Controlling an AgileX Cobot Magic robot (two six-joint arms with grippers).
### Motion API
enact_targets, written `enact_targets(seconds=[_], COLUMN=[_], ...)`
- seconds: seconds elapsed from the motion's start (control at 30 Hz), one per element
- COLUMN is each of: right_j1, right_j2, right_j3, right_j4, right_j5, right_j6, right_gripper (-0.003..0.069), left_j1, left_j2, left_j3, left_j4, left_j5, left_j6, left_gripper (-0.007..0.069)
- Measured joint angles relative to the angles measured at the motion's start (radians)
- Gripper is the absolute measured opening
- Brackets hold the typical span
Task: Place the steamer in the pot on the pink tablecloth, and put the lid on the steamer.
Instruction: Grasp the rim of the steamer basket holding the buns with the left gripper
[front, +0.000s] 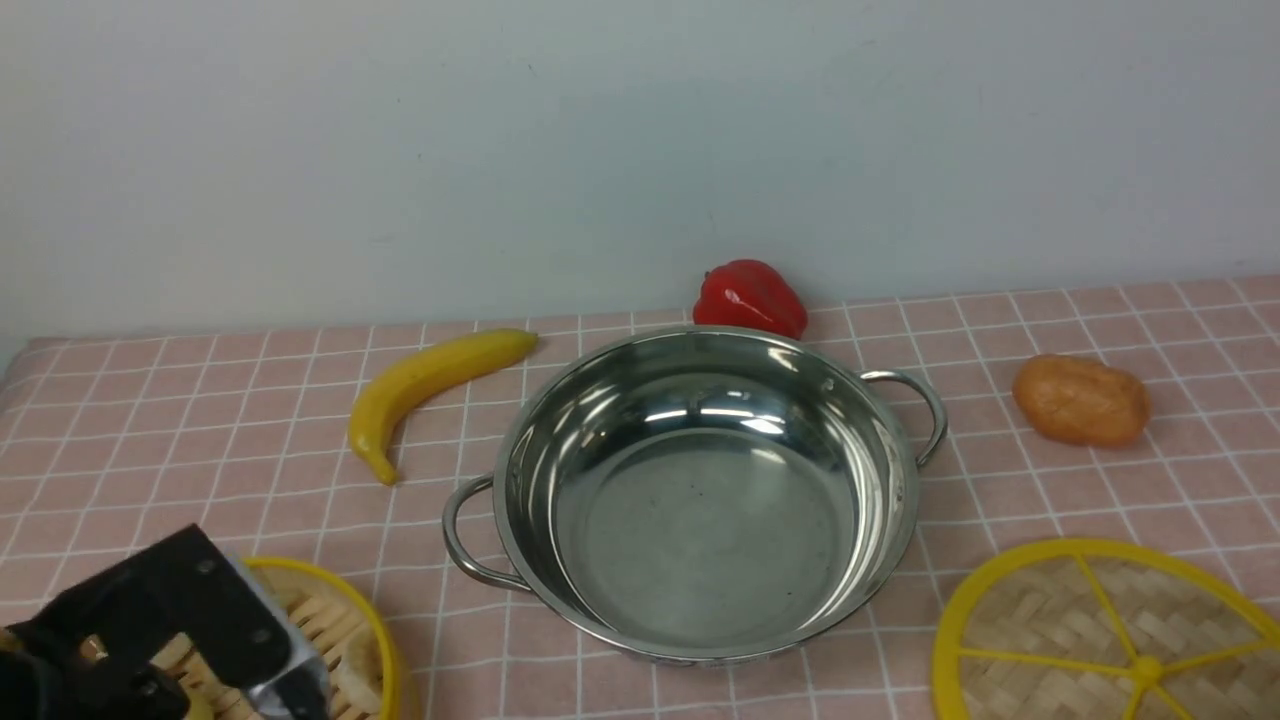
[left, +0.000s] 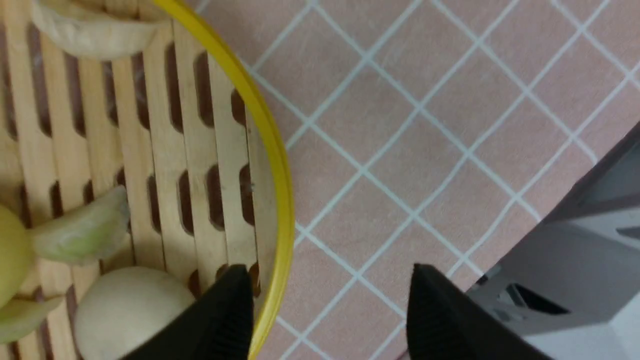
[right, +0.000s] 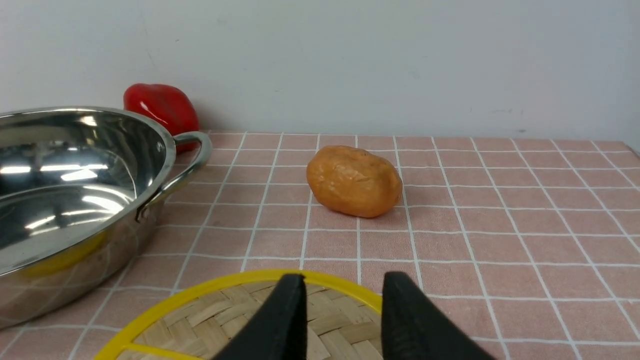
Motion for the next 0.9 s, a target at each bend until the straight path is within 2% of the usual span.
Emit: enact_targets(seconds=[0.1, 0.23, 0.4, 0.8, 0.9], right_j1=[0.000, 0.000, 0.000, 0.000, 0.000], right_j2=[0.000, 0.000, 0.000, 0.000, 0.000], right_j3=[0.000, 0.000, 0.000, 0.000, 0.000], right_j4=[0.000, 0.000, 0.000, -0.001, -0.001], right_j5=[0.000, 0.000, 0.000, 0.000, 0.000], right_j6=[0.000, 0.000, 0.000, 0.000, 0.000], right_gripper=[0.0240, 0.0240, 0.0240, 0.0240, 0.0240], left_j1=[-0.030, -0.036, -0.039, -0.039, -0.039], left_j2=[0.080, 0.161, 0.249, 0.406, 0.437], left_j3=[0.000, 0.000, 0.000, -0.001, -0.001], left_j4=[0.058, 0.050, -0.055, -0.077, -0.077], left_j5=[-0.079, -0.129, -0.168, -0.194, -0.209], left_j6=[-0.083, -0.139, -0.115, -0.078, -0.078], left_gripper=[0.0444, 0.0461, 0.0461, 0.0460, 0.0435])
